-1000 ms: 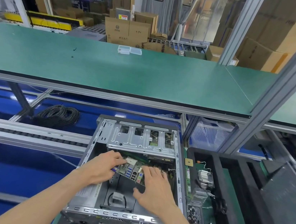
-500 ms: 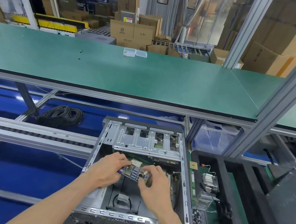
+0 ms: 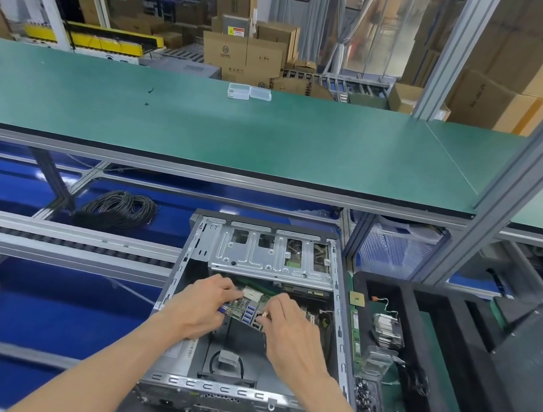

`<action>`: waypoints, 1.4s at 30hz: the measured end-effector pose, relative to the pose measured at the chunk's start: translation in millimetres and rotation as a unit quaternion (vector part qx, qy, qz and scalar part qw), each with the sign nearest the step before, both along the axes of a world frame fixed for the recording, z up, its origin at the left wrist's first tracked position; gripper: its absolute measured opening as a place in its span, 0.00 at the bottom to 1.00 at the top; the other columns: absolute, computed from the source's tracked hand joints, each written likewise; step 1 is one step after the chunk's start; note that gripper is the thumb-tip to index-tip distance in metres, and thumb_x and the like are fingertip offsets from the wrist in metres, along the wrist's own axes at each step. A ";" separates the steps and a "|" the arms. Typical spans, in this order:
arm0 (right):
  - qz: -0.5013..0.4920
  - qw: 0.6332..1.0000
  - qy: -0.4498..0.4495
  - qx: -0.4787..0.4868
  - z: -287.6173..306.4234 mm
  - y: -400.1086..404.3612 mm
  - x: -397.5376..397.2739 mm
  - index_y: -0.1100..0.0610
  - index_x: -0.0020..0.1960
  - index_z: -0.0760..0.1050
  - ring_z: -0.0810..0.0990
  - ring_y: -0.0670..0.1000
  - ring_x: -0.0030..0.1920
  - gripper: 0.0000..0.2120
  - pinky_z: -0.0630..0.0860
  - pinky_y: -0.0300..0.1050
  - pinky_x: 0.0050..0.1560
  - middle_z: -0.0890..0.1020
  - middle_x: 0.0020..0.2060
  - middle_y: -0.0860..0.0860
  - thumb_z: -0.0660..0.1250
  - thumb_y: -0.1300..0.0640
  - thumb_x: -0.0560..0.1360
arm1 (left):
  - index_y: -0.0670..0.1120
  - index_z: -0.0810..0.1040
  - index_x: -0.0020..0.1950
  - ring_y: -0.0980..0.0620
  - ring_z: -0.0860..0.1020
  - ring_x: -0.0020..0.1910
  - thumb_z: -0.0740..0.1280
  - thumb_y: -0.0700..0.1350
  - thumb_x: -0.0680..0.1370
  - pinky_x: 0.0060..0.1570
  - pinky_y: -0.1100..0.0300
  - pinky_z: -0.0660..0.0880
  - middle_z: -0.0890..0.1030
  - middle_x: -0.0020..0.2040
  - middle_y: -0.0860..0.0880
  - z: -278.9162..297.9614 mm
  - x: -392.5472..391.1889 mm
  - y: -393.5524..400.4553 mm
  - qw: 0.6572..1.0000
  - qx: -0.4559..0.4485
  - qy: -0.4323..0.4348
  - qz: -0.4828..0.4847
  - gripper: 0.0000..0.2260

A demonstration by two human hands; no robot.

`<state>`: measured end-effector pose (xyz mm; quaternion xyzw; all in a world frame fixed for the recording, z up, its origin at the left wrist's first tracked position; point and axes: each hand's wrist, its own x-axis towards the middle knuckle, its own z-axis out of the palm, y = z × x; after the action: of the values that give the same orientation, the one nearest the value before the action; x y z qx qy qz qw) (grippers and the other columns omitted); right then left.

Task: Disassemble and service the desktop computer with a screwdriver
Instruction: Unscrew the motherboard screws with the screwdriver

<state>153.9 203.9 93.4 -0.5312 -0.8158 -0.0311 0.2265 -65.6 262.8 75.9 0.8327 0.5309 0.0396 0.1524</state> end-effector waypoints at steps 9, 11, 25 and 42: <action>0.057 0.965 0.233 -0.110 -6.7 -7.0 25.7 0.51 0.49 0.72 0.69 0.44 0.63 0.03 0.69 0.44 0.63 0.69 0.60 0.40 0.64 0.52 0.77 | 0.52 0.69 0.77 0.55 0.70 0.65 0.60 0.40 0.74 0.66 0.54 0.71 0.73 0.64 0.56 -1.4 -1.2 0.6 1.000 -0.007 -0.003 0.006 0.30; 0.035 0.973 0.166 -0.154 -6.3 -1.6 27.9 0.49 0.65 0.67 0.65 0.43 0.69 0.22 0.66 0.47 0.71 0.66 0.66 0.41 0.65 0.52 0.72 | 0.52 0.69 0.76 0.55 0.69 0.66 0.60 0.40 0.73 0.67 0.54 0.70 0.73 0.65 0.56 -2.4 -1.7 0.4 1.000 -0.008 -0.008 0.006 0.30; -0.003 0.962 -0.204 -0.180 -24.4 20.1 21.1 0.63 0.76 0.60 0.67 0.59 0.74 0.29 0.64 0.58 0.72 0.65 0.77 0.58 0.64 0.68 0.77 | 0.53 0.71 0.75 0.57 0.69 0.68 0.62 0.39 0.75 0.72 0.60 0.65 0.74 0.70 0.55 -7.0 -4.3 1.8 0.999 0.013 -0.038 0.002 0.28; 0.009 0.969 -0.201 -0.143 19.6 -1.7 25.0 0.62 0.67 0.66 0.80 0.60 0.54 0.19 0.73 0.54 0.52 0.79 0.59 0.58 0.62 0.67 0.76 | 0.56 0.77 0.70 0.56 0.76 0.60 0.61 0.34 0.71 0.59 0.70 0.70 0.81 0.64 0.54 39.8 2.3 -7.0 0.999 0.003 -0.037 0.013 0.30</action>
<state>178.9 202.2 113.0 -0.5339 -0.8451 -0.0186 -0.0204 -63.2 255.8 115.7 0.8240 0.5358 0.0739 0.1687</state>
